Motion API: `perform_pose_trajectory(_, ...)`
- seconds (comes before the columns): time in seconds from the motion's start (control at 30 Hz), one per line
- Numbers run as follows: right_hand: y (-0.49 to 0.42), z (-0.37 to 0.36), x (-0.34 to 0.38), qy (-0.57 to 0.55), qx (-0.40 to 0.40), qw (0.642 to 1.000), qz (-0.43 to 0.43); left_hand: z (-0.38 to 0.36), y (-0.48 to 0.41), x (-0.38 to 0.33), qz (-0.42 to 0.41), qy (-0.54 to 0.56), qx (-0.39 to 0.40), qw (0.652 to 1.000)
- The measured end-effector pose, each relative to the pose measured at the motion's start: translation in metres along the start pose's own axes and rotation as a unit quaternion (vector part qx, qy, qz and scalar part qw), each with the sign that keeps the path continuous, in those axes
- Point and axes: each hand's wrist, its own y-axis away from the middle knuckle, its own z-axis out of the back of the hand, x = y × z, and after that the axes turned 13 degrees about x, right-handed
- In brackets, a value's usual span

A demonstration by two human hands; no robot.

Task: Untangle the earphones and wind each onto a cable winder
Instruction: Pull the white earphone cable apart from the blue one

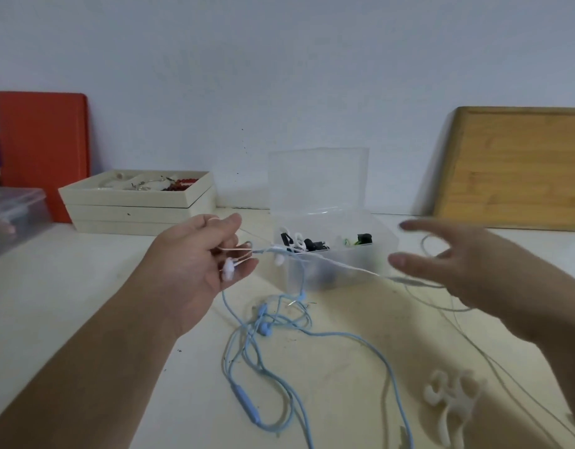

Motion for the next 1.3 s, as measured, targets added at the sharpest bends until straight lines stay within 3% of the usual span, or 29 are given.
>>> perform_pose_trajectory(0.1,0.006,-0.004,0.006,0.061,0.077,0.995,-0.020,0.000,0.002,-0.002,0.005,-0.013,0.031,0.999)
perform_pose_trajectory(0.33,-0.004,-0.010,-0.005,0.094,0.038,0.995,-0.013,-0.002,0.002,0.008,0.020,-0.205,0.038,0.978)
perform_pose_trajectory(0.53,0.002,-0.031,0.010,0.169,0.099,0.981,0.007,-0.015,0.005,0.014,-0.013,-0.187,0.071,0.980)
perform_pose_trajectory(0.77,0.009,-0.048,0.028,0.170,0.084,0.979,0.078,-0.025,0.005,0.019,-0.024,-0.154,0.042,0.987)
perform_pose_trajectory(0.87,0.010,-0.046,0.032,0.111,0.099,0.985,0.092,-0.028,0.006,0.018,-0.018,-0.121,0.032,0.992)
perform_pose_trajectory(0.97,0.008,-0.050,0.034,-0.038,0.116,0.987,0.109,-0.032,0.006,0.020,-0.005,-0.121,-0.004,0.993)
perform_pose_trajectory(1.1,0.008,-0.056,0.040,-0.274,0.176,0.943,0.068,-0.036,0.006,0.025,0.002,-0.129,-0.045,0.991)
perform_pose_trajectory(1.17,0.011,-0.058,0.042,-0.278,0.181,0.941,0.072,-0.038,0.007,0.027,0.006,-0.129,-0.062,0.990)
perform_pose_trajectory(1.3,0.018,-0.064,0.048,-0.135,0.111,0.978,0.114,-0.043,0.009,0.032,-0.010,-0.221,-0.117,0.968)
